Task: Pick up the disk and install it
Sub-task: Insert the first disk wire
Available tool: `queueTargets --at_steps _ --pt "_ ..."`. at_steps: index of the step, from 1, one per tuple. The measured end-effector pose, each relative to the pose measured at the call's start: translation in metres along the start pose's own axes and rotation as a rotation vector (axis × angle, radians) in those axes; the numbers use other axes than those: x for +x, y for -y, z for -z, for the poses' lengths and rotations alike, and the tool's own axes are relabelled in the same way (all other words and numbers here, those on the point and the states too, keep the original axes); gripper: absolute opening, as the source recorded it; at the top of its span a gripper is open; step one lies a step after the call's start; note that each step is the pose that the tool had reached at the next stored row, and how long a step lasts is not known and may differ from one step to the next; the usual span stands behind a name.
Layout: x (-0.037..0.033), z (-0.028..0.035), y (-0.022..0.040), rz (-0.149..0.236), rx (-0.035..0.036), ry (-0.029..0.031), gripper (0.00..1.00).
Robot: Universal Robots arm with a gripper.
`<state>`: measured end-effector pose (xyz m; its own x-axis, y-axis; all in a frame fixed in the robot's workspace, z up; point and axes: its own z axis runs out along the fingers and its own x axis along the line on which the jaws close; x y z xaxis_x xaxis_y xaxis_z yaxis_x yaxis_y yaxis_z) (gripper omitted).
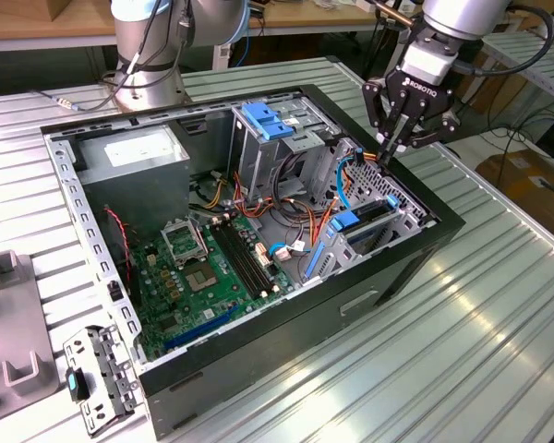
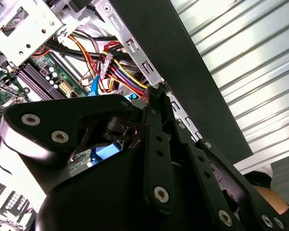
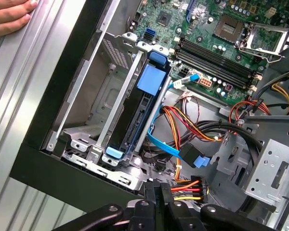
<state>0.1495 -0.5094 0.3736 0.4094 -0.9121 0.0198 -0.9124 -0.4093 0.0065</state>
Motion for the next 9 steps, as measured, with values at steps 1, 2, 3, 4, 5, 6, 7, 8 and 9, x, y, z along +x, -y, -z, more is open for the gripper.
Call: queueTargets --at_steps 1,2,3,4,5,6,7,8,9 --pt "0.0000 0.0000 0.0000 -0.003 -0.0001 -0.0001 0.16" --pt "0.0000 0.0000 0.0000 -0.014 -0.0004 0.0000 0.16" --pt "0.0000 0.0000 0.0000 -0.026 -0.0006 0.0001 0.16" --pt "0.0000 0.0000 -0.0001 -0.045 -0.0010 0.0002 0.16" --pt "0.0000 0.0000 0.0000 -0.066 -0.0014 0.0002 0.16" --pt "-0.0001 0.0000 -0.0002 -0.076 -0.0016 0.0003 0.16" --pt "-0.0004 -0.0001 -0.0008 -0.079 -0.0016 0.0005 0.16" --pt "-0.0014 0.0000 -0.0031 -0.080 -0.0016 0.0003 0.16" --pt "-0.0021 0.0000 -0.0047 -0.080 -0.0013 0.0001 0.16"
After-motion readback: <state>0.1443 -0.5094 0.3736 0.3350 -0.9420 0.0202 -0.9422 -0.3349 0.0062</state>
